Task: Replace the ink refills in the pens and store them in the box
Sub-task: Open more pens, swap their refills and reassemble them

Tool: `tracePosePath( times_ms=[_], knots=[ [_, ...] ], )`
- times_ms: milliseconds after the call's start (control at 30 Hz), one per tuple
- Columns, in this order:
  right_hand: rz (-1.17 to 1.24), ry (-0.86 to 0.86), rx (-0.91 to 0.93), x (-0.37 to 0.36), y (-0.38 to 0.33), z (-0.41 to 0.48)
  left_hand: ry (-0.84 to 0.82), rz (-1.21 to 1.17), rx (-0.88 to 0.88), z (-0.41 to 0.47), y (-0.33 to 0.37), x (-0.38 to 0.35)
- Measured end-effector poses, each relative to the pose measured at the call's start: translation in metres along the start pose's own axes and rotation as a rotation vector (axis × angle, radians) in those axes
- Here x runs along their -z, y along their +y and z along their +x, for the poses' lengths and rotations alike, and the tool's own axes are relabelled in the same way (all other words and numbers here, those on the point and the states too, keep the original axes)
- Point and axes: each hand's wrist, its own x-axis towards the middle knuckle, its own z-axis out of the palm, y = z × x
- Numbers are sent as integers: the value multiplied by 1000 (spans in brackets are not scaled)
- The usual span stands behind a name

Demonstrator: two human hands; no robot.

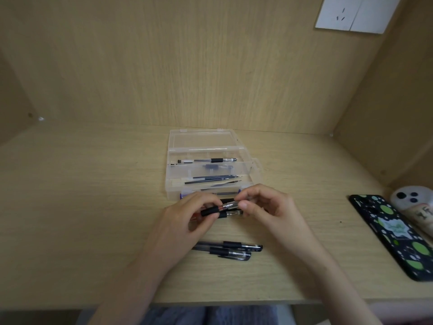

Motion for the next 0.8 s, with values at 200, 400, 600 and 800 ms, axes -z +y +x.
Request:
tracePosePath(
  times_ms=[200,400,600,800],
  knots=[
    [3,-24,-36,-3,-1,3,-2,-13,29,0,0,-1],
    [48,-26,-47,-5,-3,4,8,-146,128,1,0,-2],
    [82,-23,-71,-7,-5,4,-48,-175,148,1,3,-1],
    [105,-15,-85,-13,-2,7,-67,-150,133,0,4,-2]
  ],
)
